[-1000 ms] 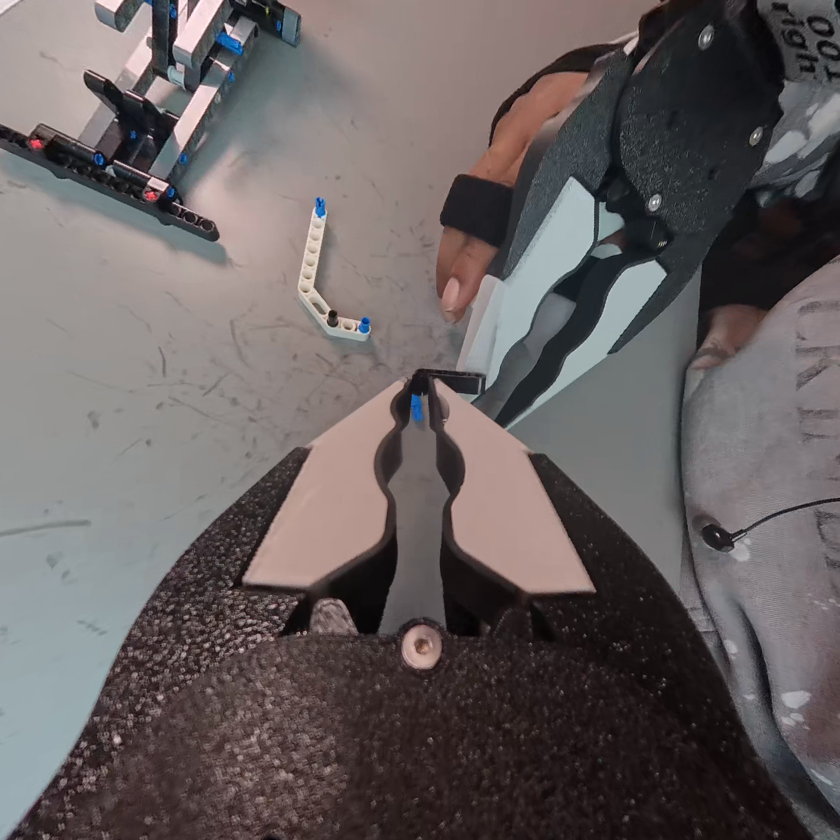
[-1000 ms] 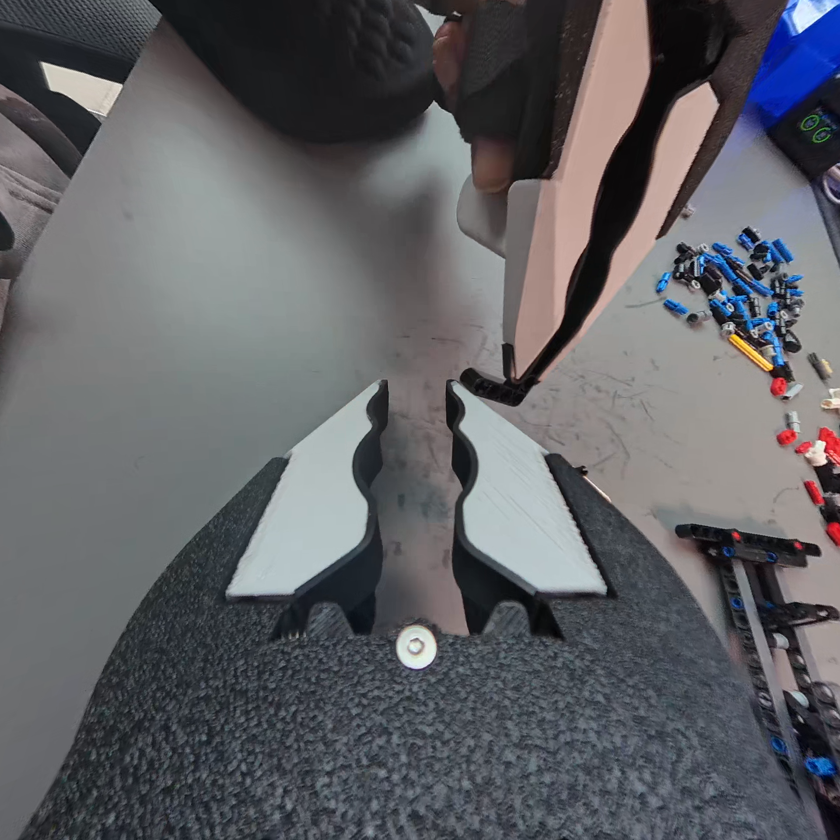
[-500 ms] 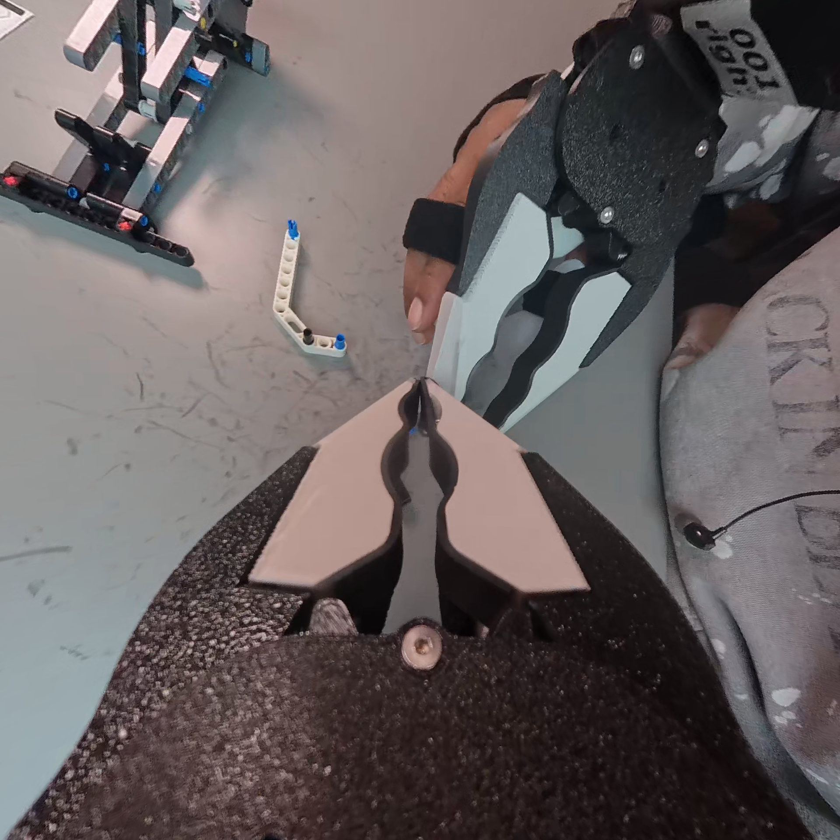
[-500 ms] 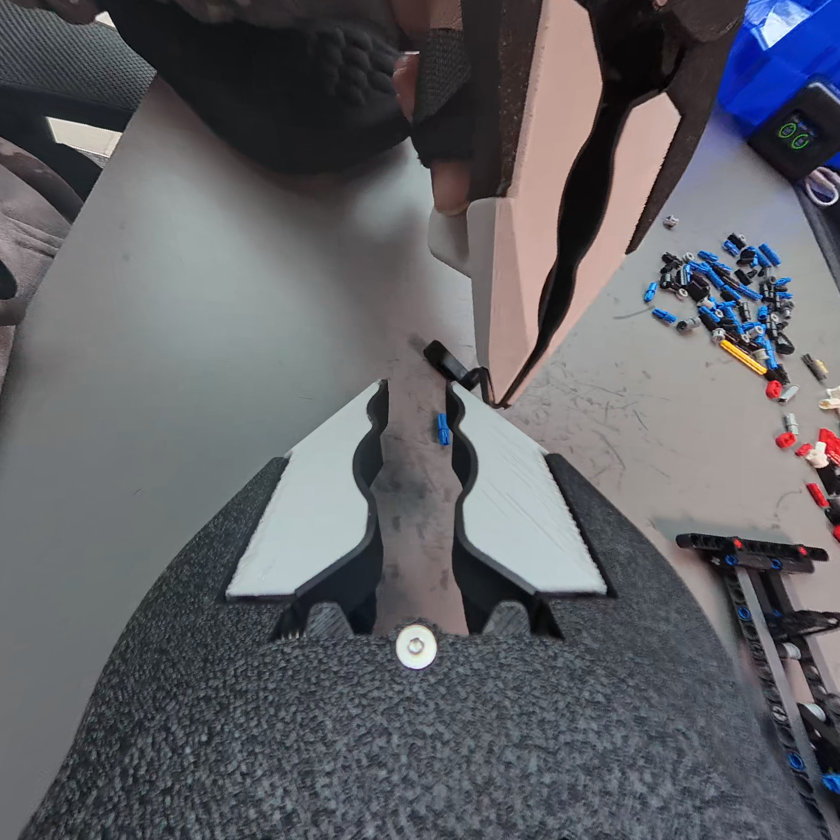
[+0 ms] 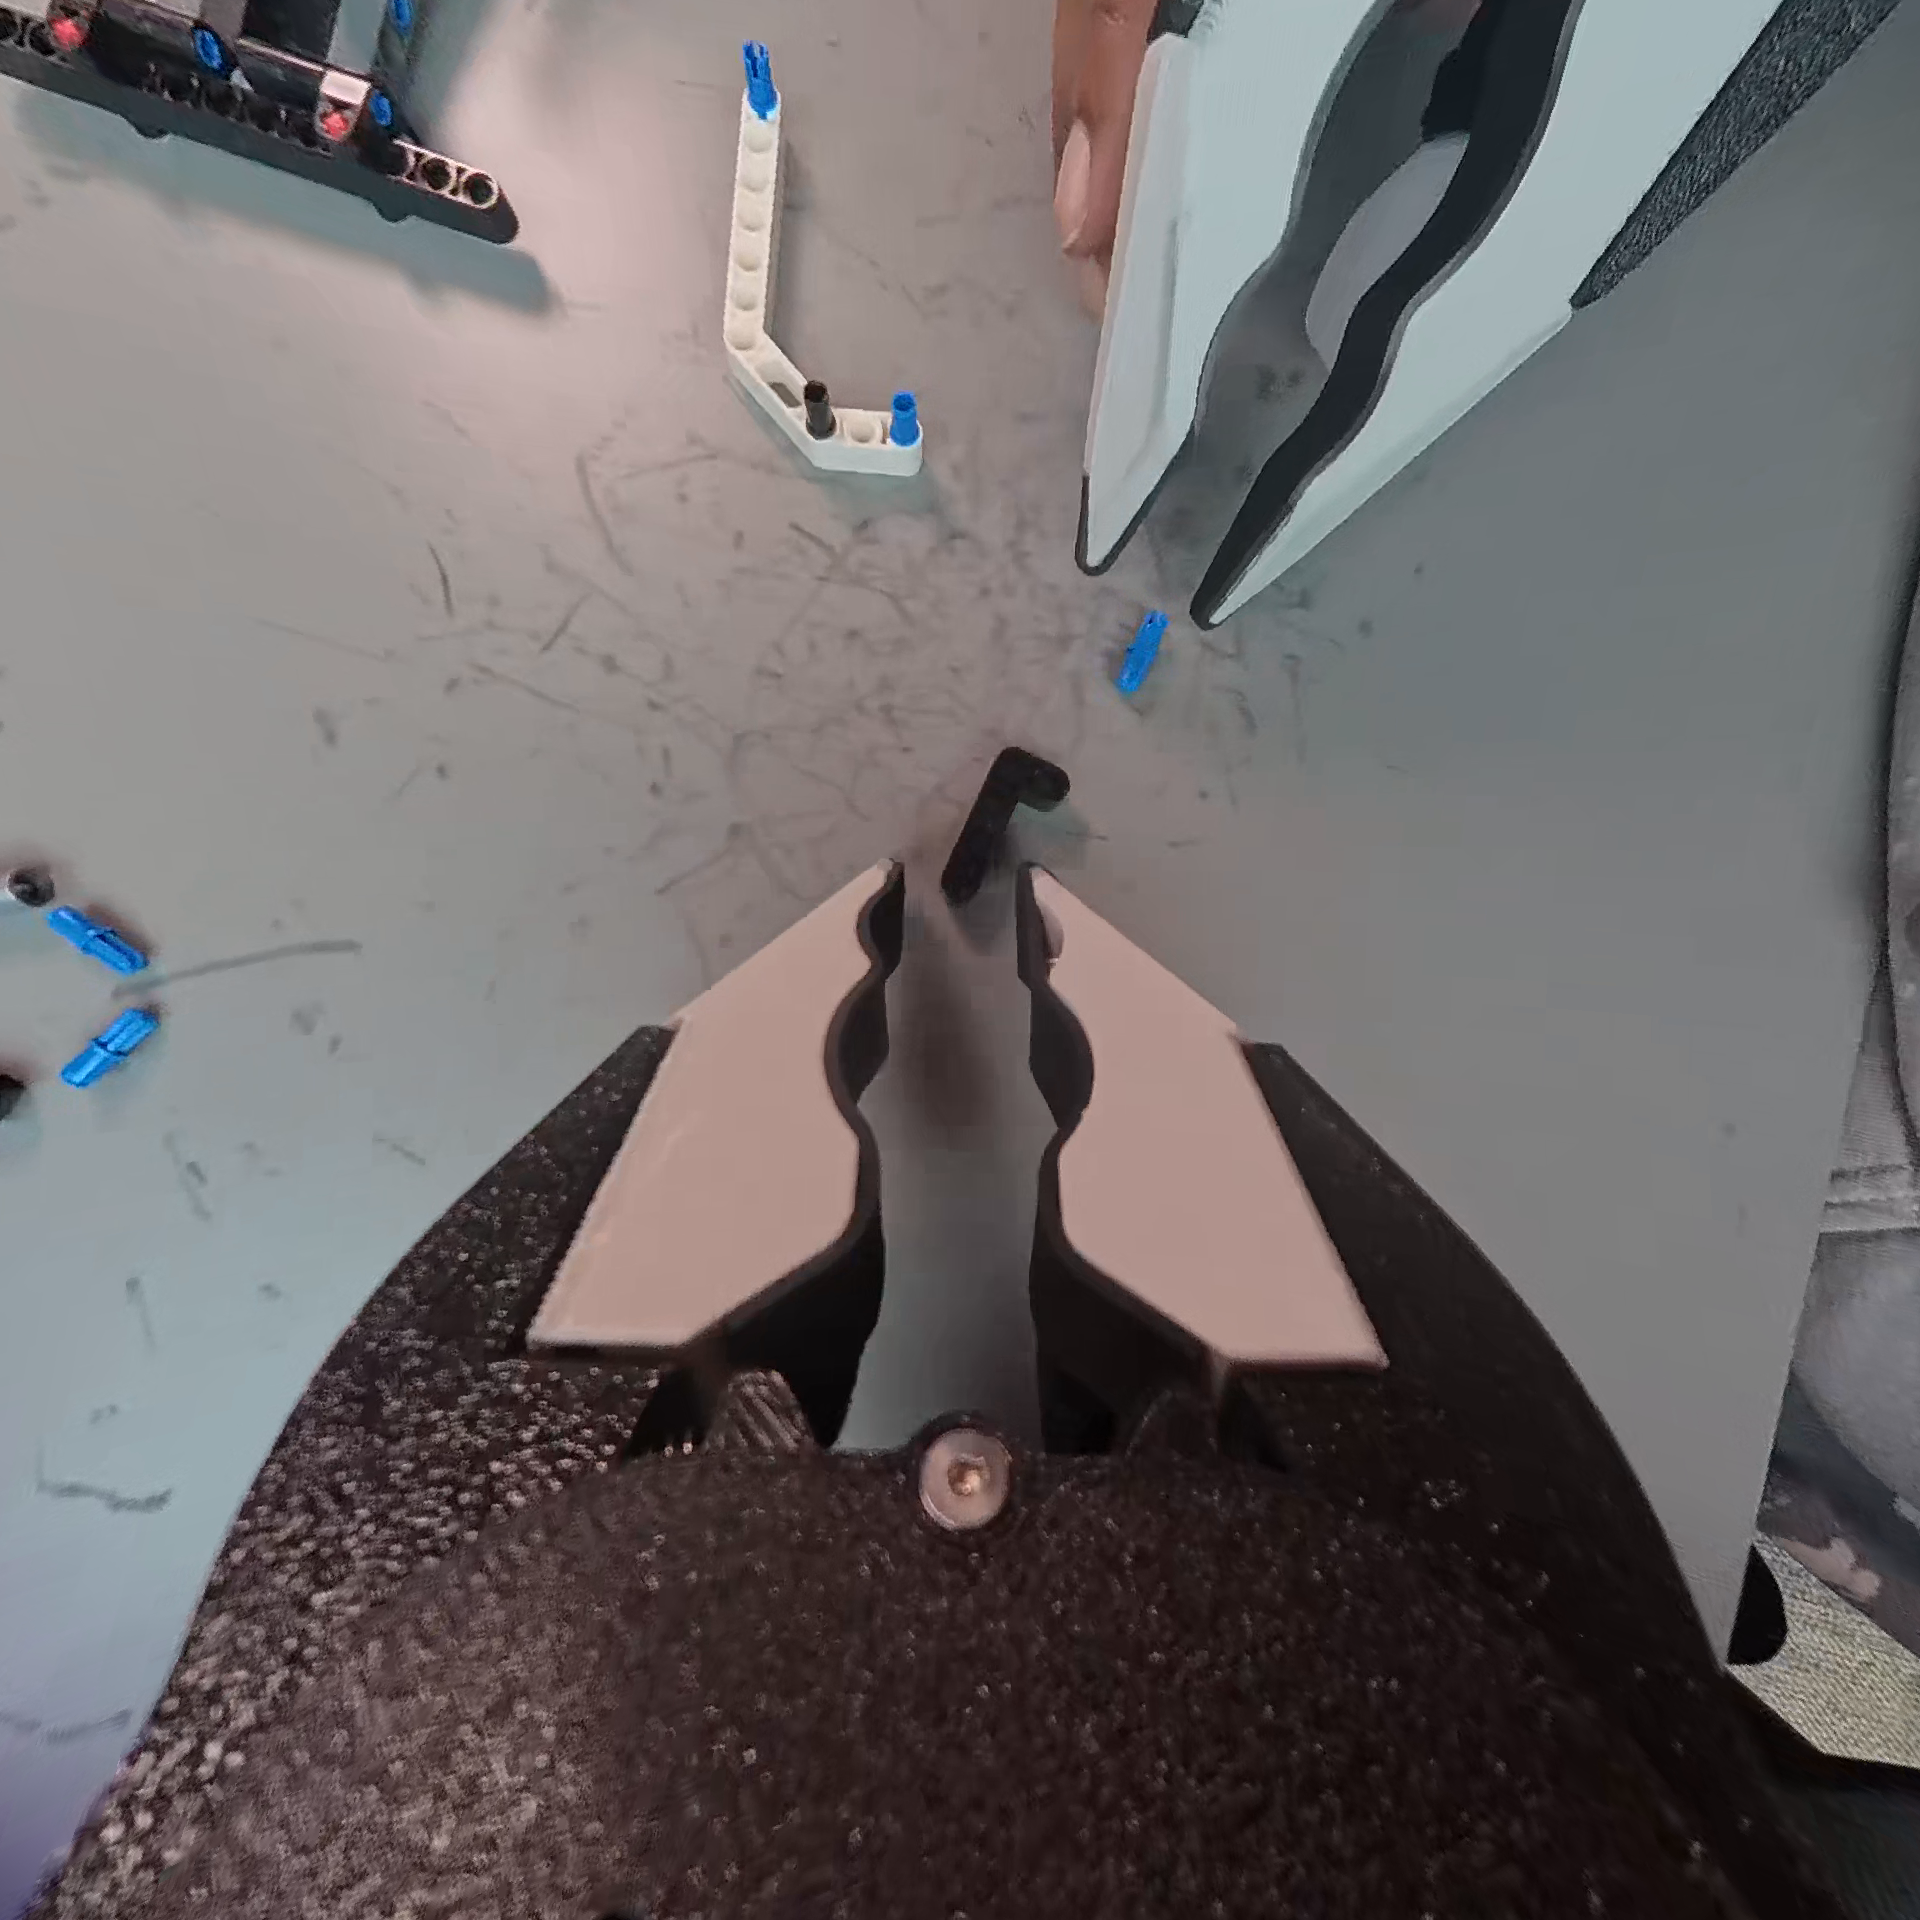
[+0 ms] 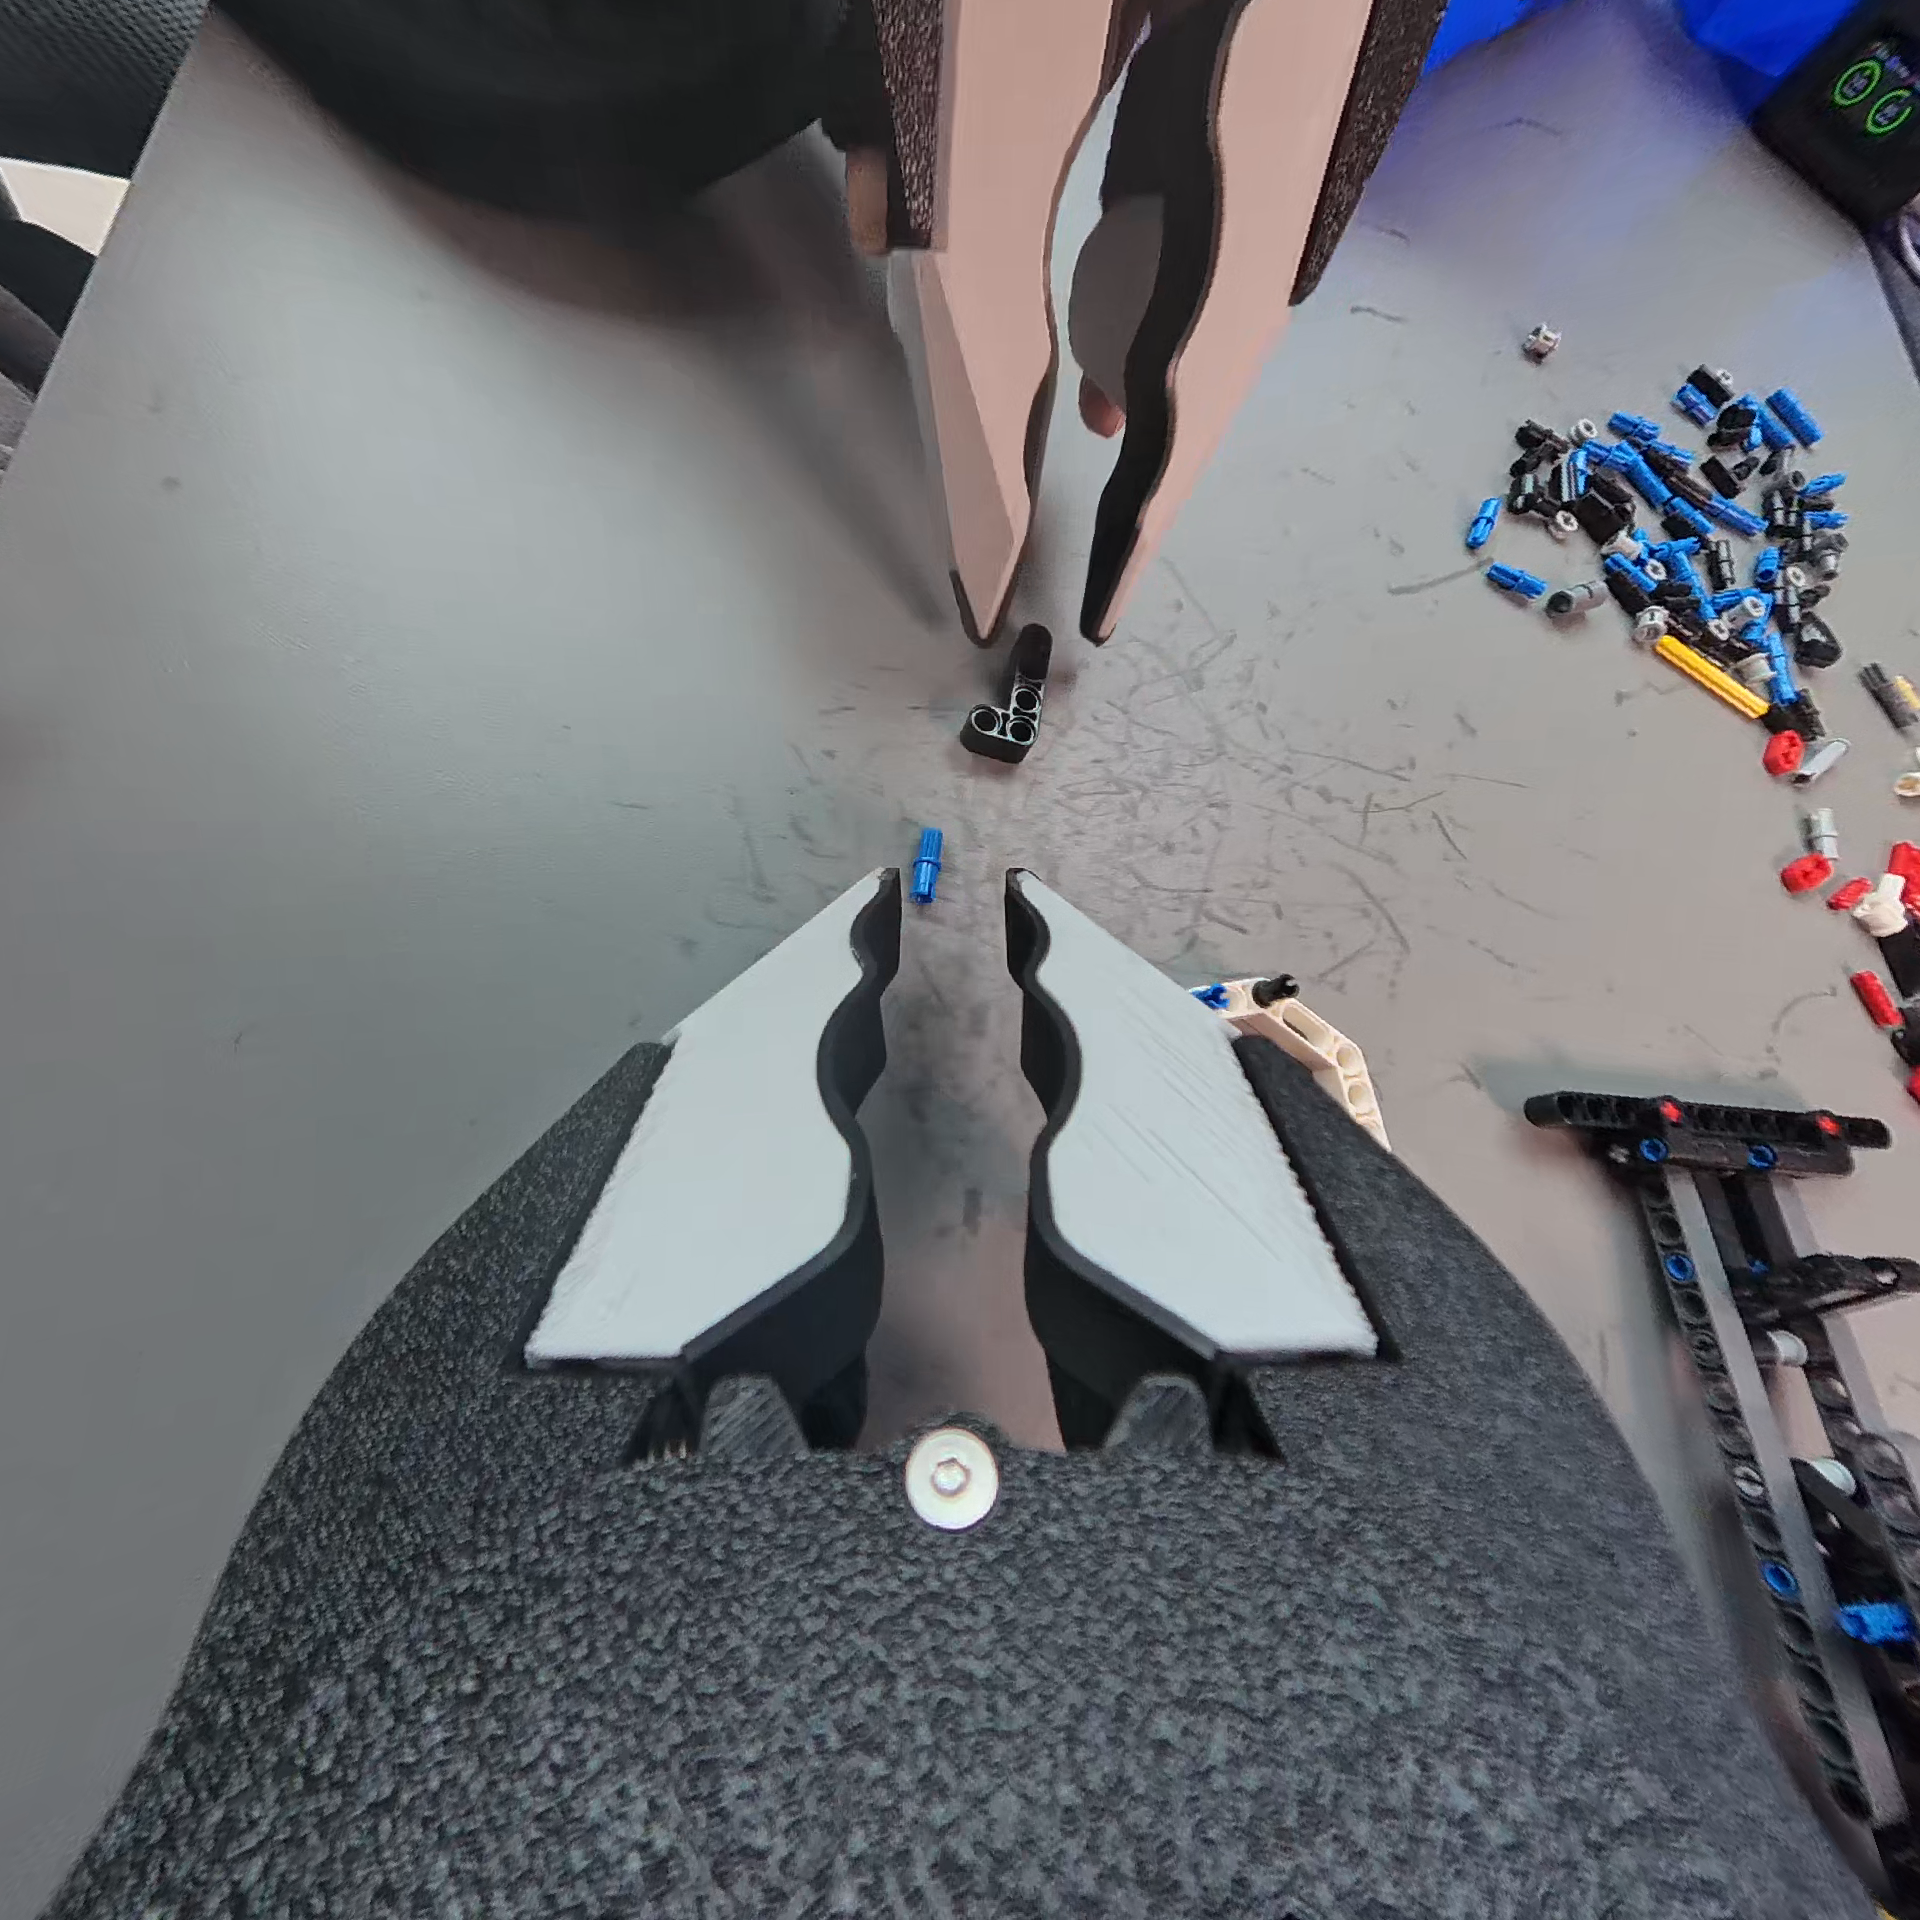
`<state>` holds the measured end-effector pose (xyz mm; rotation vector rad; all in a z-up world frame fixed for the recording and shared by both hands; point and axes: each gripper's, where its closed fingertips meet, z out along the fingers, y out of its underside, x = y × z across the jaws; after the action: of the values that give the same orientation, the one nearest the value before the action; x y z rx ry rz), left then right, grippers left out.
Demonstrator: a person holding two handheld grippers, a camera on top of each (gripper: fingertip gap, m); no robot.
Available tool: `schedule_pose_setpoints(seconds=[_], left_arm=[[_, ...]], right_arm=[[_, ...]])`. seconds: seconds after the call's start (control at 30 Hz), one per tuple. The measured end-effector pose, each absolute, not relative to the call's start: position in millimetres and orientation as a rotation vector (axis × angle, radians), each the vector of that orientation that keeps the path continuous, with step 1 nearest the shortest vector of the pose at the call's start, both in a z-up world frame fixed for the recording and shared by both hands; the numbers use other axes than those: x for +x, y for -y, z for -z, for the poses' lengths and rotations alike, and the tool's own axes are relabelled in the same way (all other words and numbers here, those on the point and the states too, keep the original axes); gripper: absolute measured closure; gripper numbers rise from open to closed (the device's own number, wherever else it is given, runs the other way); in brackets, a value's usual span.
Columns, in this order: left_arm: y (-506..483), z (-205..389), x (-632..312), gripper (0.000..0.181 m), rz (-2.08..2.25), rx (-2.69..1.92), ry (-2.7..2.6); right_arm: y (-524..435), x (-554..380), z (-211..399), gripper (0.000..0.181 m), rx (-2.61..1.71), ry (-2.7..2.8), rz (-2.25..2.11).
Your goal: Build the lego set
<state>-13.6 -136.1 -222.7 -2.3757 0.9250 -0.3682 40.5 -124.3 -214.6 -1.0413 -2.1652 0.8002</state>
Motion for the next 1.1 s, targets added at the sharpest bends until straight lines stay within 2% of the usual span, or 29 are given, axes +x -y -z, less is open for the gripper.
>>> schedule_pose_setpoints(seconds=[0.07, 0.23, 0.27, 0.5, 0.7, 0.83, 0.9, 1.1], left_arm=[[132, 227, -11, 0.173, 0.328, -2.391, -0.924], [132, 227, -4, 0.174, 0.291, -2.472, -0.818], [136, 227, 2, 0.165, 0.324, -2.482, -0.822], [176, 214, 35, 0.155, 0.753, -2.422, -0.985], [150, 217, 12, 0.153, 0.573, -2.380, -0.928], [142, 227, 15, 0.135, 0.397, -2.284, -1.132], [141, 222, 23, 0.132, 0.417, -2.202, -1.200], [138, 226, 31, 0.151, 0.461, -2.216, -1.206]], right_arm=[[124, 40, 216, 0.162, -1.045, 2.170, -0.791], [125, 40, 217, 0.163, -1.075, 2.175, -0.766], [124, 39, 219, 0.163, -1.081, 2.178, -0.747], [118, 44, 221, 0.163, -1.107, 2.196, -0.740], [125, 45, 221, 0.163, -1.120, 2.220, -0.771], [128, 42, 223, 0.165, -1.144, 2.241, -0.757], [129, 41, 223, 0.167, -1.164, 2.252, -0.754], [130, 40, 224, 0.172, -1.201, 2.261, -0.765]])
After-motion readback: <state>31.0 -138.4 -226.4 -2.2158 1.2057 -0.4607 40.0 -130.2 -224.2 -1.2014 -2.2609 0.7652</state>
